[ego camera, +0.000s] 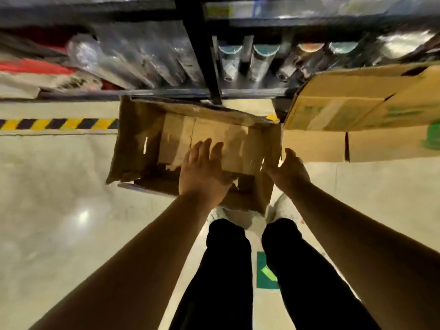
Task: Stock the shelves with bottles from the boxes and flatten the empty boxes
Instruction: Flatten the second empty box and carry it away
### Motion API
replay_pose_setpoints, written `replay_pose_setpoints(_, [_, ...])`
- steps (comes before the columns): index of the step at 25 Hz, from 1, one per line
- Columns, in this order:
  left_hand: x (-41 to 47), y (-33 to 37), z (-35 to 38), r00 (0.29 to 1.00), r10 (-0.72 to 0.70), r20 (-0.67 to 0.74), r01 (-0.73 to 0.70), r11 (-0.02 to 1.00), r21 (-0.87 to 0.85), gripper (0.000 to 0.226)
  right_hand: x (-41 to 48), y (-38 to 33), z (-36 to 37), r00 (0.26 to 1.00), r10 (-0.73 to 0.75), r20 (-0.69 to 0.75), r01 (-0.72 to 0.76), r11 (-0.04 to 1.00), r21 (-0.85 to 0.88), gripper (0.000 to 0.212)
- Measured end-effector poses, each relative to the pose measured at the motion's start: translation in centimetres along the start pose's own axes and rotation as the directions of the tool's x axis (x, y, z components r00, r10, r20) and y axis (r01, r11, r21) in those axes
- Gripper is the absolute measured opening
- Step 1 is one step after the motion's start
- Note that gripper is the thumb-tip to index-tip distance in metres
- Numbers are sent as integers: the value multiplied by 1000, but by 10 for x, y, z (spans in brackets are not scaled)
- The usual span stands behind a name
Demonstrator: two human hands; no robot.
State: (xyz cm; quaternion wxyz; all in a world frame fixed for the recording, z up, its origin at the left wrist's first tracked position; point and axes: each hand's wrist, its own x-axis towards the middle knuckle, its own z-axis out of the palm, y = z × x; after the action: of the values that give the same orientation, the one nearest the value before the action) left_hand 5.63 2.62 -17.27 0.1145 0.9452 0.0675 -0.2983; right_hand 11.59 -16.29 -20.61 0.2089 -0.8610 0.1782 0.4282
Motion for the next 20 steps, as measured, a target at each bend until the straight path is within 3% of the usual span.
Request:
replay_pose_setpoints(5, [10, 9, 77, 1000, -4, 9, 5, 998, -55, 74, 56, 34, 38, 999, 6, -38, -3, 997, 81, 27])
replay_pose_setpoints(10, [-1, 48, 59, 970, 19, 242, 46, 964, -263, 81, 37, 35, 19, 996, -88, 26, 80, 971, 227, 4])
replay_pose_setpoints(14, [-18, 96, 34, 926, -27, 377, 160, 932, -325, 88, -6, 15, -22, 982, -186, 23, 175, 954, 242, 8])
replay_pose_setpoints(17, [-38, 120, 24, 939, -122, 321, 243, 896, -371, 58, -36, 0, -50, 962, -273, 17, 267, 950, 161, 14])
replay_pose_setpoints(20, [-56, 129, -1, 940, -273, 204, 338, 822, -458, 20, -64, -13, -71, 966, -250, 60, 205, 891, 405, 22])
